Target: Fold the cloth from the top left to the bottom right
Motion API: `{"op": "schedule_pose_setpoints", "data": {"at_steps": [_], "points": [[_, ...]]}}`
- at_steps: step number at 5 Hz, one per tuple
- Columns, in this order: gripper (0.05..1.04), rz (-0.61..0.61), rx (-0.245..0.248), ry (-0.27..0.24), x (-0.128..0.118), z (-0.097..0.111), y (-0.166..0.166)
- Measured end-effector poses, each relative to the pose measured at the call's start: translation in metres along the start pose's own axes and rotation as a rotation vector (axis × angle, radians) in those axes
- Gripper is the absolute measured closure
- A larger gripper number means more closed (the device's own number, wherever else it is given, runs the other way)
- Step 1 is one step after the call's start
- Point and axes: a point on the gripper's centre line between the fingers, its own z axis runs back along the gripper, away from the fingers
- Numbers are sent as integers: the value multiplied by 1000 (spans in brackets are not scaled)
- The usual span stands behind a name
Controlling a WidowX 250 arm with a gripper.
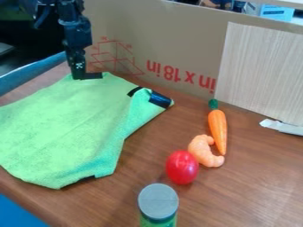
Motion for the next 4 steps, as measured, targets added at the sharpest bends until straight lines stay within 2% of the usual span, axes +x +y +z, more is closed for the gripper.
{"op": "schedule_pose_setpoints", "data": {"at_steps": [1,2,4], "points": [[83,7,-3,7,7,-4,3],[83,-1,15,6,19,-4,3],[83,12,10,22,23,-13,6]]}}
